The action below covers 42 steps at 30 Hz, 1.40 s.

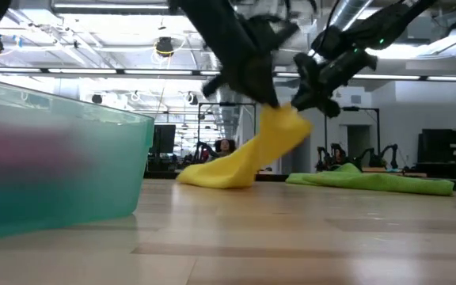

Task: Fold microfiber towels
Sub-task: Fold the yellow microfiber towel

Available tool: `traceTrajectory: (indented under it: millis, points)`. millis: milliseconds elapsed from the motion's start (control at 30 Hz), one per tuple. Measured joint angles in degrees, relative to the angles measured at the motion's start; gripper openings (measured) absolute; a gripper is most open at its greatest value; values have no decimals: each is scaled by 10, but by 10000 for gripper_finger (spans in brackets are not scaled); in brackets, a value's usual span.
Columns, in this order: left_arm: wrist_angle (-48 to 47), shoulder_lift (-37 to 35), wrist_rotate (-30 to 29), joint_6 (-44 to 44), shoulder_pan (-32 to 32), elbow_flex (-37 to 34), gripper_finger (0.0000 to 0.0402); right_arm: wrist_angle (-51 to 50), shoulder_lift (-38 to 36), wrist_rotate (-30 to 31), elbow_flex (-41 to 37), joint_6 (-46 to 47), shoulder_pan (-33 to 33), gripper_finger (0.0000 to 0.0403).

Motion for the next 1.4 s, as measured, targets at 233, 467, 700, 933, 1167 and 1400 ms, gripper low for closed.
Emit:
traceTrajectory:
  millis: [233, 467, 700, 933, 1167, 1400]
  points:
    - [-102, -108, -84, -30, -9, 1, 0, -76, -94, 0, 0, -11, -1, 3]
    - [-186, -181, -119, -30, -7, 0, 0, -157, -183, -5, 0, -5, 16, 3]
    - [-244, -223, -144, 8, 18, 1, 0, -149, -246, -5, 0, 31, 47, 2]
    - [-252, -245, -150, 136, 104, 1, 0, -59, -217, 66, 0, 53, 46, 2]
    - [-209, -250, -116, 312, 247, 1, 0, 95, -113, 74, 18, 47, 18, 2]
    - [-145, -252, -78, 456, 354, 30, 0, 127, -45, 76, 126, -79, -6, 2]
